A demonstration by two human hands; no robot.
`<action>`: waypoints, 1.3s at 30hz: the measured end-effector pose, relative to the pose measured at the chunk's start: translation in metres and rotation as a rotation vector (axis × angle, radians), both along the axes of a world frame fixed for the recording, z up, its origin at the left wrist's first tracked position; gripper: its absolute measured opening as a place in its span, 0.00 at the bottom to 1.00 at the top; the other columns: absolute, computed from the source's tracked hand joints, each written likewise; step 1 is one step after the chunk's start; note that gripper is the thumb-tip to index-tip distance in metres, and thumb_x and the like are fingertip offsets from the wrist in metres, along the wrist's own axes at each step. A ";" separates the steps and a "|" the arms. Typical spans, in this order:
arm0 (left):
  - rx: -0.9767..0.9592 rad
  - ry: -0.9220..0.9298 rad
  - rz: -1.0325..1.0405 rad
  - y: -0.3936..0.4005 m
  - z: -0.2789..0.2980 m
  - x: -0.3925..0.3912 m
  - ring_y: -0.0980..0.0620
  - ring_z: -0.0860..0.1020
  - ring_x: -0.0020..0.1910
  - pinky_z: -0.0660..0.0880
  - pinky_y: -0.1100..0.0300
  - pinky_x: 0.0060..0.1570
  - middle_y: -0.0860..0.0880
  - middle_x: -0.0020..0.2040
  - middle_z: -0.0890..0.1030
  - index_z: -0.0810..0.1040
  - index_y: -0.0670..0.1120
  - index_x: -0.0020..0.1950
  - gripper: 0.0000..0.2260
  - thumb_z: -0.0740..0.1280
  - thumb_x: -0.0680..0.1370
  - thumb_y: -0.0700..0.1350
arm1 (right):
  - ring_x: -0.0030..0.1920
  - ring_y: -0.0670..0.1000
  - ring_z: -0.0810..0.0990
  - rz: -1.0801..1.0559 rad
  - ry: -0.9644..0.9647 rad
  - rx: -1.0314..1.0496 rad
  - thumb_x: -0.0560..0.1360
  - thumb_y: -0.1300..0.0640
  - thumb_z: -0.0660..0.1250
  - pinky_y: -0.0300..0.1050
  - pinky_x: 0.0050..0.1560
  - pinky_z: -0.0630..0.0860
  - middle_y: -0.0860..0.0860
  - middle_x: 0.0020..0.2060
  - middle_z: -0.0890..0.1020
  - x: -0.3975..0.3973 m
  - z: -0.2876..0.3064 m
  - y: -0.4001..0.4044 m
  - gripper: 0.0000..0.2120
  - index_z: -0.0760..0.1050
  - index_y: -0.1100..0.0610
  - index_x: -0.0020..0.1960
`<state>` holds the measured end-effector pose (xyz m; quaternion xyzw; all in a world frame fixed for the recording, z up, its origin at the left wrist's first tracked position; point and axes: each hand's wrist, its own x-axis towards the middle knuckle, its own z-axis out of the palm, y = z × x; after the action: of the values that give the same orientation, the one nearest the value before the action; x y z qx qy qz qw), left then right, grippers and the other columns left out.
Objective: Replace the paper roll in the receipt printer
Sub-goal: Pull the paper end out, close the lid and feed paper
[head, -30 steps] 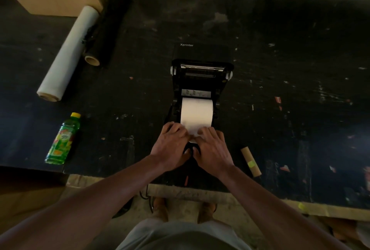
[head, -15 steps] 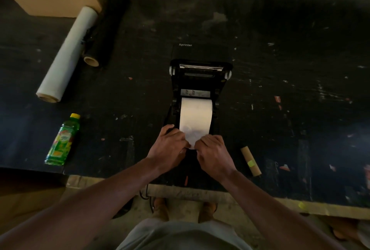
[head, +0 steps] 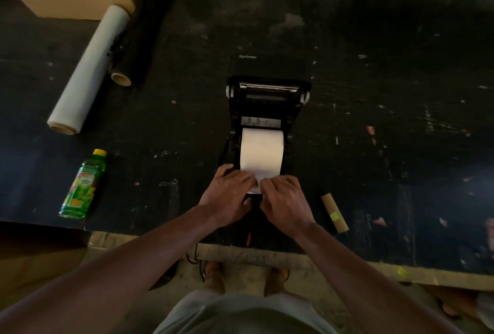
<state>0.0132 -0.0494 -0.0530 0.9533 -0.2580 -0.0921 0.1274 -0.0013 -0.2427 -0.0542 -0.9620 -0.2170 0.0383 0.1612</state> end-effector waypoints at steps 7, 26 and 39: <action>-0.064 -0.067 -0.012 0.011 0.003 -0.007 0.51 0.83 0.51 0.70 0.53 0.64 0.52 0.47 0.86 0.85 0.52 0.51 0.07 0.72 0.74 0.47 | 0.42 0.52 0.82 0.042 0.009 0.111 0.76 0.58 0.68 0.50 0.49 0.80 0.51 0.41 0.84 -0.009 0.007 -0.008 0.04 0.75 0.53 0.49; -0.417 0.104 0.179 0.030 0.017 -0.051 0.64 0.82 0.52 0.82 0.60 0.55 0.58 0.54 0.85 0.85 0.54 0.58 0.11 0.70 0.79 0.53 | 0.58 0.43 0.81 0.004 0.159 0.295 0.78 0.51 0.69 0.45 0.61 0.80 0.46 0.57 0.85 -0.046 0.024 -0.030 0.14 0.82 0.50 0.62; -0.614 0.155 0.703 0.012 0.141 0.147 0.53 0.78 0.66 0.67 0.64 0.60 0.47 0.70 0.81 0.75 0.48 0.76 0.22 0.62 0.85 0.55 | 0.48 0.49 0.77 -0.675 0.283 0.595 0.84 0.41 0.57 0.45 0.55 0.72 0.49 0.46 0.77 0.167 0.148 -0.029 0.22 0.79 0.56 0.63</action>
<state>0.1601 -0.0373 0.0876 0.8914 0.0753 -0.0335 0.4456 0.1657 -0.2715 0.0942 -0.8761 0.1303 0.0508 0.4614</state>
